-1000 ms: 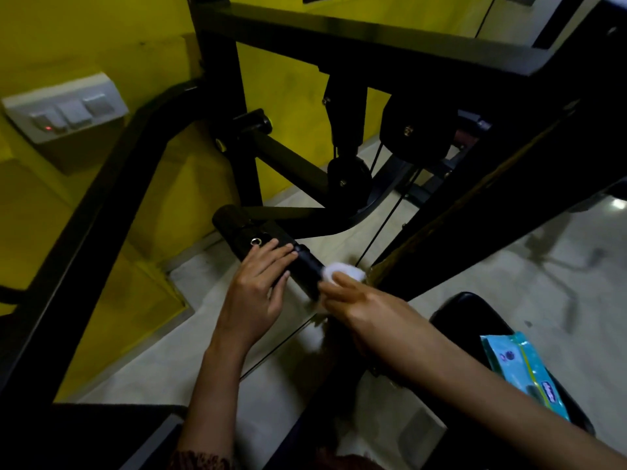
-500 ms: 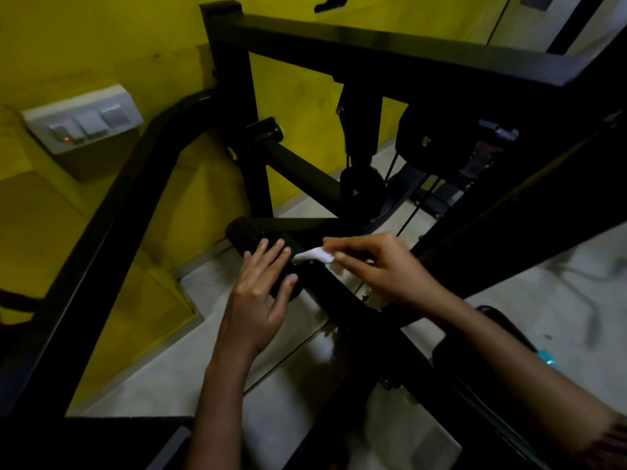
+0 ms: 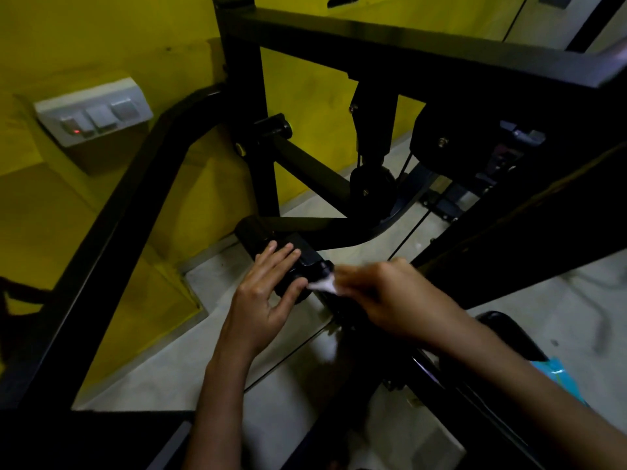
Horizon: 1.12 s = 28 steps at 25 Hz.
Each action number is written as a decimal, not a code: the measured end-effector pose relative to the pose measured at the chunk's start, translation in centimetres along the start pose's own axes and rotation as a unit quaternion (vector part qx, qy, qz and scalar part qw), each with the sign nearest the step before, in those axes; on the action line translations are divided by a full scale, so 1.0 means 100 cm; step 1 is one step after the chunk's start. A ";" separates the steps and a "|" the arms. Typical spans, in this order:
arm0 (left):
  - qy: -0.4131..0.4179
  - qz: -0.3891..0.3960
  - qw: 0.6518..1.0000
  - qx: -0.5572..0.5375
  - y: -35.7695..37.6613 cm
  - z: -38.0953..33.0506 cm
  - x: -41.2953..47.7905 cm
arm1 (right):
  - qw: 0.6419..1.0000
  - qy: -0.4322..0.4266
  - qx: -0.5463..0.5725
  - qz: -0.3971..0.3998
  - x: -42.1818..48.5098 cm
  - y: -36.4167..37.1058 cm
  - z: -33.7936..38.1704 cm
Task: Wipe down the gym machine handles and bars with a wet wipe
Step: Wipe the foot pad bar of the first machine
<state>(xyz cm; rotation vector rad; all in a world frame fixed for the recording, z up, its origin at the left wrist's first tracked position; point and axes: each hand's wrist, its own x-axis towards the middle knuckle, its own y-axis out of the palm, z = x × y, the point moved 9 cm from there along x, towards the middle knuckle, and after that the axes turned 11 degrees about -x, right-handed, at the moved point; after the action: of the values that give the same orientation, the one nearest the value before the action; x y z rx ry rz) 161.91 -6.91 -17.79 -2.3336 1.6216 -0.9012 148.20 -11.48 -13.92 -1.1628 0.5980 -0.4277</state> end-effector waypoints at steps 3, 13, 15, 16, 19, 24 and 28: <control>-0.004 0.009 1.000 0.004 0.000 0.002 0.000 | 0.976 -0.075 -0.196 -0.058 0.010 0.021 0.037; 0.012 -0.020 1.000 0.002 0.000 -0.003 0.000 | 0.911 -0.140 -0.388 0.022 -0.005 0.033 0.047; 0.006 -0.021 1.000 0.004 0.001 -0.003 -0.001 | 0.912 -0.157 -0.379 0.030 -0.004 0.039 0.050; 0.002 -0.023 1.000 0.003 0.000 -0.002 -0.001 | 0.915 -0.170 -0.363 0.032 -0.008 0.043 0.049; -0.003 -0.025 1.000 -0.006 0.000 -0.002 -0.001 | 0.967 -0.165 -0.174 0.087 -0.036 0.034 0.027; -0.009 -0.016 1.000 -0.006 0.001 0.000 -0.001 | 0.990 -0.032 0.098 -0.097 -0.009 -0.038 -0.013; -0.009 -0.014 1.000 -0.003 0.002 -0.002 -0.001 | 0.996 0.014 0.061 -0.061 0.032 0.004 -0.007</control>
<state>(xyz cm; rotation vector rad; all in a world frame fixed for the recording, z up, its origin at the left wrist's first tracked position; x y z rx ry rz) 161.64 -6.89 -17.76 -2.3658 1.5912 -0.8805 150.23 -13.74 -15.12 -1.0800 0.5197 -0.5774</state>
